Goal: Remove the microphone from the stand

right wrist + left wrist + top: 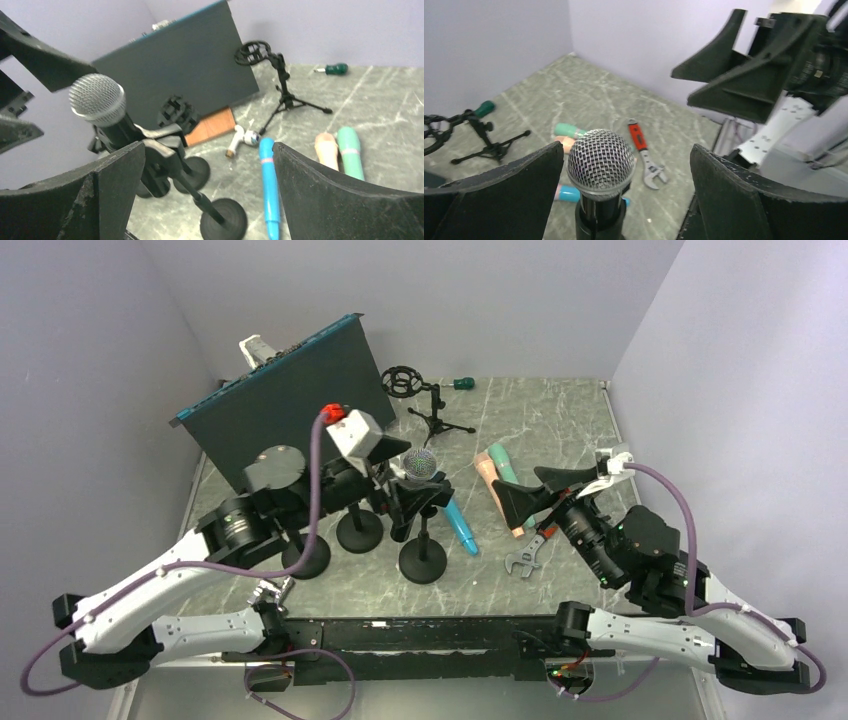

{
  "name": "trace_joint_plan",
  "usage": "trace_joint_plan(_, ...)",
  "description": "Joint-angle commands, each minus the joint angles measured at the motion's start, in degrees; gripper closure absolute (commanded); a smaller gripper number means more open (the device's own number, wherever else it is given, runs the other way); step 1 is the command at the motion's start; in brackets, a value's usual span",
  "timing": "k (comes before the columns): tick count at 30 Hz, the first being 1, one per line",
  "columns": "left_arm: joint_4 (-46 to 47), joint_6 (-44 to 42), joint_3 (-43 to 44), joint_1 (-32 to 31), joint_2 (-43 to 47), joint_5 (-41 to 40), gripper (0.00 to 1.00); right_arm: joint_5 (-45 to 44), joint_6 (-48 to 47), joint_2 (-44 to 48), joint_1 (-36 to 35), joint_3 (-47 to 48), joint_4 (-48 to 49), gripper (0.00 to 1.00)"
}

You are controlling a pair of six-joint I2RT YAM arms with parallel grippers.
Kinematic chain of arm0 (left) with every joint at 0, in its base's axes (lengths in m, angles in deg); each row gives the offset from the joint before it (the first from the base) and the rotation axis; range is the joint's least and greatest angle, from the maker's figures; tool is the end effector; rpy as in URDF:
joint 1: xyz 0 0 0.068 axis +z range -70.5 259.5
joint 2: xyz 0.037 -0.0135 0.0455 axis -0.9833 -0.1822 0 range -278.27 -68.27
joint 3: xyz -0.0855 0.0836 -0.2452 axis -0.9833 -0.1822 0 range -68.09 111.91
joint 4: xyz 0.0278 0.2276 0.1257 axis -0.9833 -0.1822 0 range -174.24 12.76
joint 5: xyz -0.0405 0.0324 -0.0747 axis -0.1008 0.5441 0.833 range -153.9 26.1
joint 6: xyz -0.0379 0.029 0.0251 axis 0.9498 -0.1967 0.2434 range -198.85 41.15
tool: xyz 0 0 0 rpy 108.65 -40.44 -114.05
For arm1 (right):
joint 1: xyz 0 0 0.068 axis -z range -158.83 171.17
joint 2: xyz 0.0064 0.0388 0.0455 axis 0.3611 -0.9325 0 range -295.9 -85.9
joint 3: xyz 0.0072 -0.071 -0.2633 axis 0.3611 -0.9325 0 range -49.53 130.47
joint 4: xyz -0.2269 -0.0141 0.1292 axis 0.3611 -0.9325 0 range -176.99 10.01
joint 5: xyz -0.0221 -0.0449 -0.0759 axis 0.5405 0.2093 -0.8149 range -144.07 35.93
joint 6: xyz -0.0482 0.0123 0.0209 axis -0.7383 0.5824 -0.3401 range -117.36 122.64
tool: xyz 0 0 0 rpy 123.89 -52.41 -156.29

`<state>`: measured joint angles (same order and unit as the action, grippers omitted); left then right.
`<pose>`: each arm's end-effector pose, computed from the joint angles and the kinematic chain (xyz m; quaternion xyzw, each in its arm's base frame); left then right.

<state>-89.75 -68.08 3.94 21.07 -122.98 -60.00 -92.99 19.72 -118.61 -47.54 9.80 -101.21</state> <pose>0.0988 -0.1655 0.4684 0.2963 0.6086 -0.4367 0.5925 0.0541 0.0770 0.4292 -0.0545 0.6785 0.3104 0.6635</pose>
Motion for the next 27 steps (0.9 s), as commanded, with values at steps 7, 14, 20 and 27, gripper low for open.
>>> trace_joint_plan(7,-1.88,-4.8,4.25,-5.73,-8.6,-25.17,0.04,-1.2,4.17,-0.1,-0.01,-5.57,-5.48,0.0)
trace_joint_plan(14,1.49,-8.77,-1.63,-4.81,-3.93,-18.87,0.43,15.93,-5.21,-3.12,0.36,-11.5,5.67,0.0)
trace_joint_plan(20,-1.18,-9.15,-3.1,-3.2,-2.05,-12.12,0.98,33.55,-11.98,-6.81,1.68,-14.0,14.8,0.0)
trace_joint_plan(27,-5.3,-18.21,-2.14,2.99,-0.71,5.1,1.0,57.91,-15.19,-7.99,14.84,-16.62,23.23,0.01)
